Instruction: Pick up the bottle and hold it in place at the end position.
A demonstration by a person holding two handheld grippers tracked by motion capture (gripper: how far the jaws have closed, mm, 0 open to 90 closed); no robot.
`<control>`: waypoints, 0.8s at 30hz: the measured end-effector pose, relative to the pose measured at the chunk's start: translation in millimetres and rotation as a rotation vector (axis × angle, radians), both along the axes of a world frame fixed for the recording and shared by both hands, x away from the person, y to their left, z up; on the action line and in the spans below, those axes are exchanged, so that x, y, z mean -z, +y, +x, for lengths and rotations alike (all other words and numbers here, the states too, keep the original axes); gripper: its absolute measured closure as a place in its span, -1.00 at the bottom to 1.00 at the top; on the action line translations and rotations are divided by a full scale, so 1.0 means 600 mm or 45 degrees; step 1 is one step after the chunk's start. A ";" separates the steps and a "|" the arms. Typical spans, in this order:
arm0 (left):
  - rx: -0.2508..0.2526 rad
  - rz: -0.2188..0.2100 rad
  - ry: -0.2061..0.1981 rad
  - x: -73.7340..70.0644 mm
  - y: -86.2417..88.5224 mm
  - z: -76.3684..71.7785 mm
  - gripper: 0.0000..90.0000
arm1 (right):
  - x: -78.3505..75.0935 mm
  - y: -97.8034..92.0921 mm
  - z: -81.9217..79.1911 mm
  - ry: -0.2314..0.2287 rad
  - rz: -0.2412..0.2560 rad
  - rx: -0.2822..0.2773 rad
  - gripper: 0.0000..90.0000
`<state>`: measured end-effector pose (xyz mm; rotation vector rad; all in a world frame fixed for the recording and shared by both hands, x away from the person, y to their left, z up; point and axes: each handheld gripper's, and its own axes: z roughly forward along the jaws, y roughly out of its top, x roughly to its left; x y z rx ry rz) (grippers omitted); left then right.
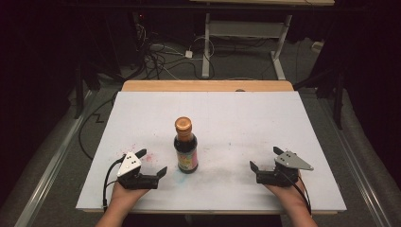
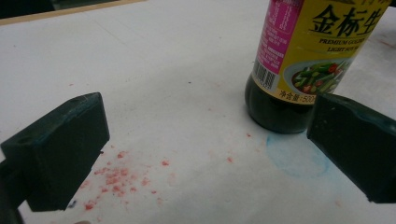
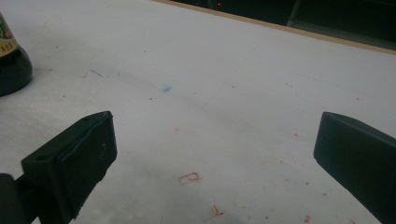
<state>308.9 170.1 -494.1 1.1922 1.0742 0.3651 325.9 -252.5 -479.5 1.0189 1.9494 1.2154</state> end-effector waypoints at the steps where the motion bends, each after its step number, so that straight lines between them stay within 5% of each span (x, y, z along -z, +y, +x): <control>1: -0.001 0.001 0.001 0.000 0.000 0.000 -1.00 | 0.001 0.000 0.001 0.008 -0.003 -0.001 -1.00; 18: 0.014 -0.009 0.017 -0.001 0.001 0.001 -1.00 | 0.001 0.000 0.002 0.020 0.001 -0.010 -1.00; 24: 0.050 0.005 0.065 -0.003 -0.004 -0.001 -1.00 | 0.000 -0.001 0.003 0.011 0.018 -0.012 -1.00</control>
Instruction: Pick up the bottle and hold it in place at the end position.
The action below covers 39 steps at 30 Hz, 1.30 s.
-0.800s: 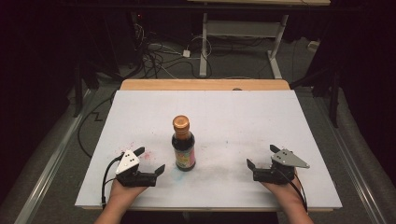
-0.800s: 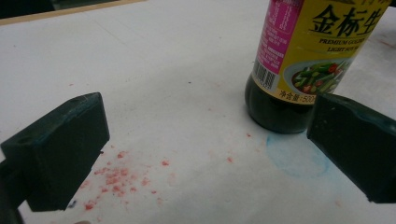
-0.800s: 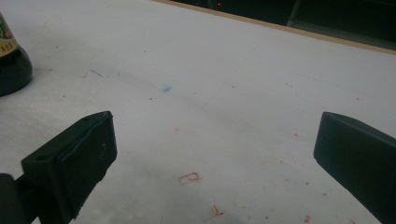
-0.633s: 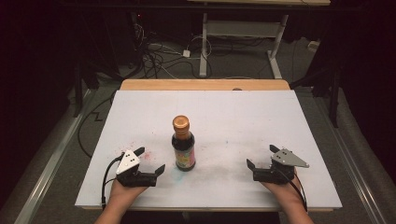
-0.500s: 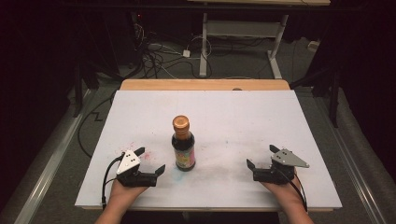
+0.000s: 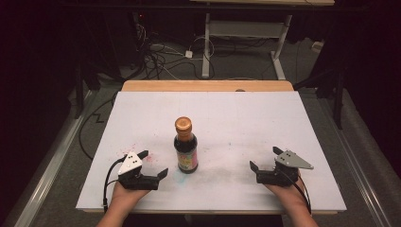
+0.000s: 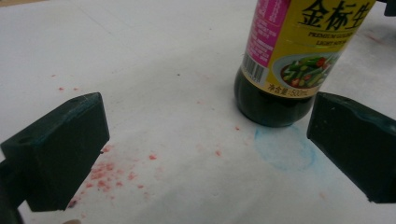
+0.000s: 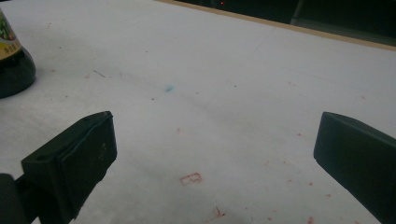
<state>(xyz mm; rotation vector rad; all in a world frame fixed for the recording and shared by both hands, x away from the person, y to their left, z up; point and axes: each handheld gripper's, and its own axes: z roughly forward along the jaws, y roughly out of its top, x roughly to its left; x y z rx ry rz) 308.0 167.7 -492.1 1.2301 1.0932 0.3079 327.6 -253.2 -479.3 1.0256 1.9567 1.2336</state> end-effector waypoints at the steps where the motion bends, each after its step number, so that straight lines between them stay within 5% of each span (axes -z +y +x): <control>1: 0.003 0.001 -0.002 -0.002 -0.001 -0.001 -1.00 | 0.000 0.000 0.000 0.000 0.000 0.000 -1.00; 11: 0.043 -0.056 -0.036 -0.026 -0.017 -0.016 -1.00 | -0.012 0.003 -0.006 -0.029 0.009 -0.014 -1.00; 20: 0.091 -0.048 -0.069 -0.040 -0.045 -0.028 -1.00 | -0.016 0.002 -0.010 -0.027 0.013 -0.019 -1.00; 37: 0.186 -0.048 -0.063 -0.071 -0.113 0.008 -1.00 | -0.011 0.002 -0.011 -0.003 0.010 -0.023 -1.00; 38: 0.118 -0.246 -0.061 -0.079 -0.134 0.012 -1.00 | -0.010 0.002 -0.010 -0.004 0.000 -0.024 -1.00; 39: 0.121 -0.226 -0.064 -0.079 -0.135 0.013 -1.00 | -0.009 0.002 -0.010 0.000 -0.004 -0.029 -1.00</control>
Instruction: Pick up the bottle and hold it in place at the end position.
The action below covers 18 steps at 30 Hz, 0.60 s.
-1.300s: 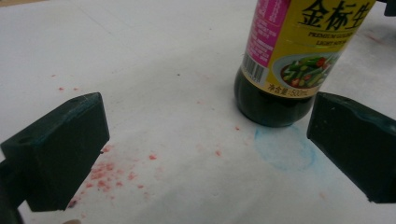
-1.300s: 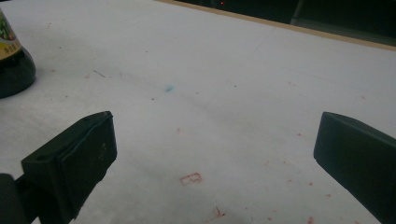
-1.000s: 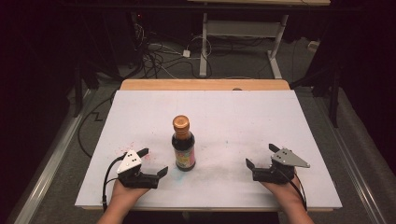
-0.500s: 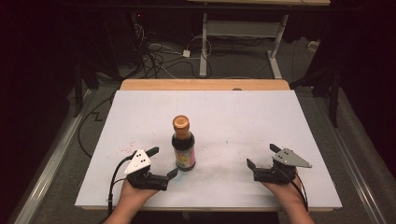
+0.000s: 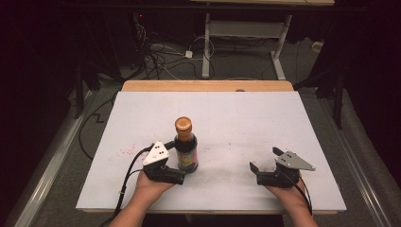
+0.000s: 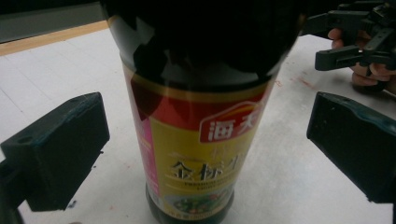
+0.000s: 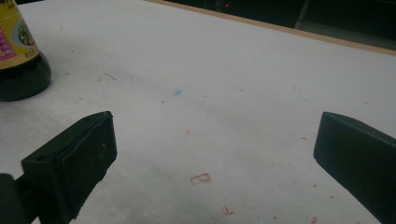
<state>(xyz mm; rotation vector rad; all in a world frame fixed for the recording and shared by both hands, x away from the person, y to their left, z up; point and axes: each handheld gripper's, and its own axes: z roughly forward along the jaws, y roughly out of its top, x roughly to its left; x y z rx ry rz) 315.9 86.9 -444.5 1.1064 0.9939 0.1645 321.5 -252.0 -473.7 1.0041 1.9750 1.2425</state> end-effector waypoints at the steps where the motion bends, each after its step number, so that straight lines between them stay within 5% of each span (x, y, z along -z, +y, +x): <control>1: -0.001 0.006 -0.002 -0.001 -0.001 0.002 -1.00 | 0.000 0.000 0.000 0.003 0.000 0.001 -1.00; 5: 0.029 0.068 0.008 0.000 0.006 0.008 -0.92 | -0.001 0.000 0.000 -0.004 0.002 0.002 -1.00; 12: 0.020 0.055 -0.024 -0.007 0.000 0.011 -0.77 | -0.003 -0.002 -0.003 -0.007 0.009 0.006 -1.00; 13: 0.032 0.109 -0.022 -0.007 0.001 0.011 -0.74 | -0.003 -0.002 -0.002 -0.010 0.008 0.002 -1.00; 14: 0.036 0.223 -0.027 -0.005 0.006 0.012 -0.72 | -0.003 -0.002 -0.002 -0.010 0.013 0.004 -1.00; 18: 0.006 0.187 -0.025 -0.007 0.002 0.011 -0.60 | -0.004 -0.003 -0.003 -0.011 0.014 0.006 -1.00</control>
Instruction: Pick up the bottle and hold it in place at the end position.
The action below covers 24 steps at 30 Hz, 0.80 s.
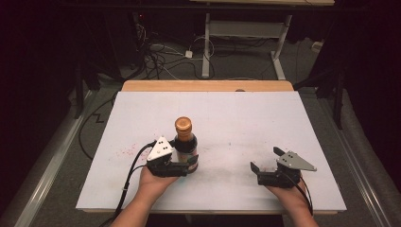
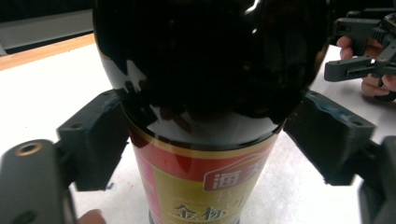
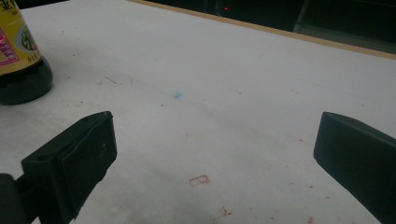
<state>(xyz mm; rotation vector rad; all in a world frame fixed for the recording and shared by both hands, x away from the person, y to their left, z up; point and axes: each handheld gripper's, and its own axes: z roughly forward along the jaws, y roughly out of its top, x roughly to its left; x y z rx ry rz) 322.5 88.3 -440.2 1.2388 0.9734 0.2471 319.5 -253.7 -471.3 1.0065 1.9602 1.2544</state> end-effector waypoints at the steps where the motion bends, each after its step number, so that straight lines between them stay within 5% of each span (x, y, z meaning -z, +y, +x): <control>1: -0.019 -0.012 0.003 0.000 -0.002 0.000 -0.57 | 0.000 0.000 0.000 0.000 0.000 0.000 -1.00; 2: 0.016 0.008 -0.022 0.001 -0.001 -0.001 -0.52 | 0.000 -0.001 0.001 -0.002 0.002 0.001 -1.00; 4: -0.021 0.014 -0.014 0.001 0.001 -0.001 -0.39 | -0.001 -0.001 0.001 0.000 0.005 0.006 -1.00; 14: -0.009 0.034 -0.009 -0.003 0.005 0.003 -0.35 | -0.001 -0.003 0.002 0.000 0.008 0.003 -1.00; 17: 0.041 -0.014 -0.011 -0.010 0.003 0.007 -0.35 | -0.001 -0.004 0.002 0.003 0.015 0.005 -1.00; 24: 0.056 -0.007 -0.043 -0.030 0.000 0.026 -0.35 | -0.002 -0.006 0.002 0.001 0.009 0.007 -1.00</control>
